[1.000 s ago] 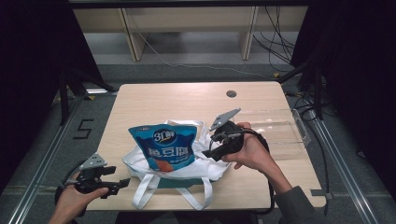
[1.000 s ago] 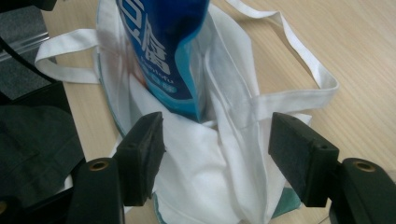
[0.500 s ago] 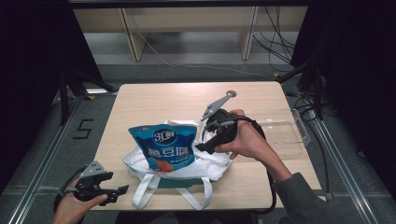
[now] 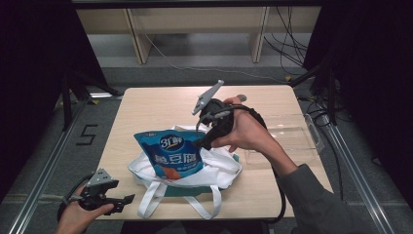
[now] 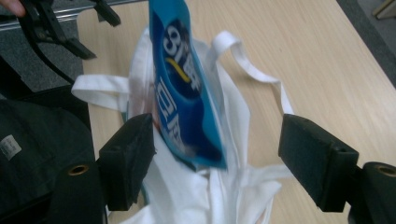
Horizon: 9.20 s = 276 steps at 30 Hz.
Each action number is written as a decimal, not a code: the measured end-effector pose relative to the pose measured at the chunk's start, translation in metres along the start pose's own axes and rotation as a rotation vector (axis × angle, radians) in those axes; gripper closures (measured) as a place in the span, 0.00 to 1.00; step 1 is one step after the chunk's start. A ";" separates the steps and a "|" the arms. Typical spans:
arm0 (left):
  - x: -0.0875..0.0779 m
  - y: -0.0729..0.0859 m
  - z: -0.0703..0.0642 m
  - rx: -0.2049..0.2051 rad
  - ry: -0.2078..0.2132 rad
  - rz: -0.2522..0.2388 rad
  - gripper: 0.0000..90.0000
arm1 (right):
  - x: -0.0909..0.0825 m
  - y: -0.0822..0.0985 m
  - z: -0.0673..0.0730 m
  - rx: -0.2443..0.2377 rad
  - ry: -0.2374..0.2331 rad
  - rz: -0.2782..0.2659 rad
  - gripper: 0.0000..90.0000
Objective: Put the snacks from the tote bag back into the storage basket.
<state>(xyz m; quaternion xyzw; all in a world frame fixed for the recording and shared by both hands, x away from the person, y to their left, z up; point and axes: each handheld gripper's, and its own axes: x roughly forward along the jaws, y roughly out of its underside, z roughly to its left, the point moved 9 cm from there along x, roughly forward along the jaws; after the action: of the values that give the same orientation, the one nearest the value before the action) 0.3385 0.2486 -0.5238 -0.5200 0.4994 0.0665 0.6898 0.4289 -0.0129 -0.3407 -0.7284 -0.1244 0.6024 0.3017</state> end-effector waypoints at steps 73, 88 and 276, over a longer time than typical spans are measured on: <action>0.004 0.003 -0.003 0.022 -0.004 0.024 0.24 | 0.018 -0.070 0.009 -0.312 -0.072 0.280 1.00; 0.002 0.002 -0.001 0.015 -0.015 0.009 0.24 | -0.049 -0.047 -0.034 -0.277 0.046 0.286 1.00; 0.006 0.003 0.002 0.024 -0.031 0.029 0.23 | -0.059 0.294 -0.110 0.664 0.460 -0.024 0.76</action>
<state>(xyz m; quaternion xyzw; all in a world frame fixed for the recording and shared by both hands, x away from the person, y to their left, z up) 0.3406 0.2491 -0.5308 -0.5034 0.4967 0.0786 0.7026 0.4662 -0.3080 -0.4563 -0.7056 0.1392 0.4278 0.5475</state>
